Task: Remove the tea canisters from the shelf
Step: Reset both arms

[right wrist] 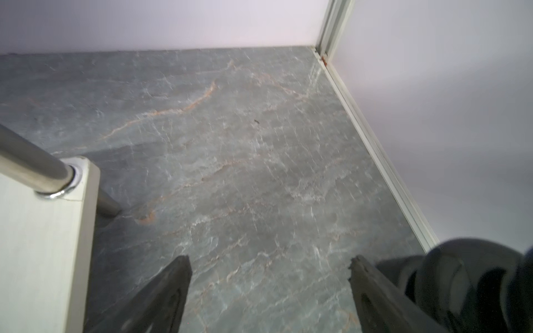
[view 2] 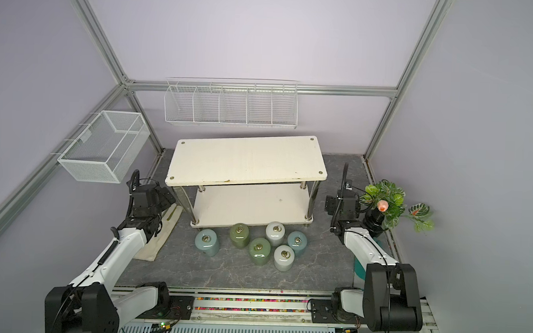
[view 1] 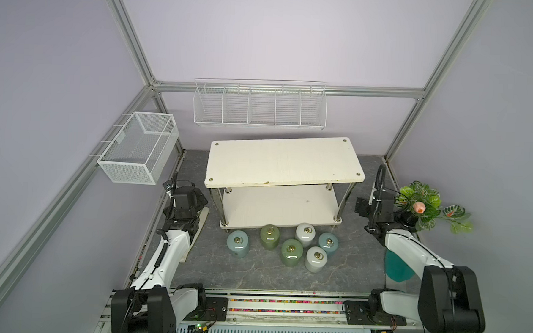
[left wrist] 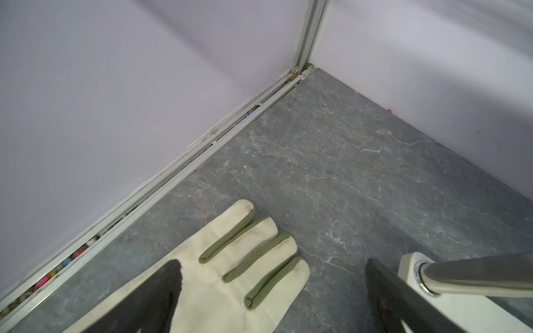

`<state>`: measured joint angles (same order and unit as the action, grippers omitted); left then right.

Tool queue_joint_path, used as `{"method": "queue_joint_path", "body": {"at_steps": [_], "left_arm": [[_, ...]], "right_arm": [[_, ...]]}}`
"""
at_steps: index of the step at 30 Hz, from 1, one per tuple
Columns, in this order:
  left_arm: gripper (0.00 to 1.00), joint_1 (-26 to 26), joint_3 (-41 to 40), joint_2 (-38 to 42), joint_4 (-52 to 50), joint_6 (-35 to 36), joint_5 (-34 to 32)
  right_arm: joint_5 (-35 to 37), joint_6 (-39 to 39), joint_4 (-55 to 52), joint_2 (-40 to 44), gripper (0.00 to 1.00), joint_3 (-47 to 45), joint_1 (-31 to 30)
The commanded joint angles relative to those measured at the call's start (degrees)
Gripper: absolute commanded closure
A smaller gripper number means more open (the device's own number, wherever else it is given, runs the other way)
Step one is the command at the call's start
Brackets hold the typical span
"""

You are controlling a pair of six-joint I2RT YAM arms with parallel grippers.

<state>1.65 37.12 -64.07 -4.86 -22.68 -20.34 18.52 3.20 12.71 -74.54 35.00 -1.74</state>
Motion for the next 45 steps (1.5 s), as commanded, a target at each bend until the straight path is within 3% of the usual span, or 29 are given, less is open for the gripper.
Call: {"method": "queue_joint_path", "body": {"at_steps": [1,5,9,16,20,23,29,31,34,37,45], "left_arm": [[0.00,0.60,-1.73,-1.30,9.12,5.64,4.18],[0.00,0.59,-4.01,-3.06,14.53,8.53,7.22],[0.00,0.63,-10.40,-1.90,24.29,10.74,8.14],[0.00,0.61,-17.28,-1.08,37.43,11.60,7.13],[0.00,0.59,-15.77,-6.80,40.77,12.16,5.22],[0.00,0.56,-15.83,-12.27,44.81,11.97,4.50],[0.00,-1.38,-15.58,-19.33,50.53,15.76,6.86],[0.00,-3.02,-16.37,-24.48,59.21,18.59,5.25],[0.00,-3.32,-14.83,-21.08,50.51,16.96,4.08],[0.00,-3.38,-15.62,-22.61,54.64,18.02,4.07],[0.00,-3.33,-14.63,-21.70,51.25,17.08,3.63]], "right_arm": [[-6.16,-1.63,9.88,-1.30,0.11,-3.43,2.08],[-7.46,-1.53,18.67,-5.77,0.11,-6.67,2.43],[-3.90,-0.55,29.49,-7.13,0.11,-12.06,2.27],[-0.85,-1.87,35.28,-8.73,0.11,-14.29,0.28],[-2.14,-3.55,39.92,-9.63,0.11,-16.34,-0.67],[0.30,-4.95,49.46,-14.40,0.11,-18.47,-1.96],[1.38,-5.15,43.22,-13.53,0.11,-16.04,-2.75],[0.91,-4.95,42.95,-13.61,0.11,-15.89,-2.51],[0.32,-4.37,41.61,-13.36,0.11,-15.34,-1.99],[-0.32,-3.83,41.53,-13.49,0.11,-15.14,-1.26],[-0.47,-3.79,41.15,-13.34,0.11,-15.14,-1.16]]}}
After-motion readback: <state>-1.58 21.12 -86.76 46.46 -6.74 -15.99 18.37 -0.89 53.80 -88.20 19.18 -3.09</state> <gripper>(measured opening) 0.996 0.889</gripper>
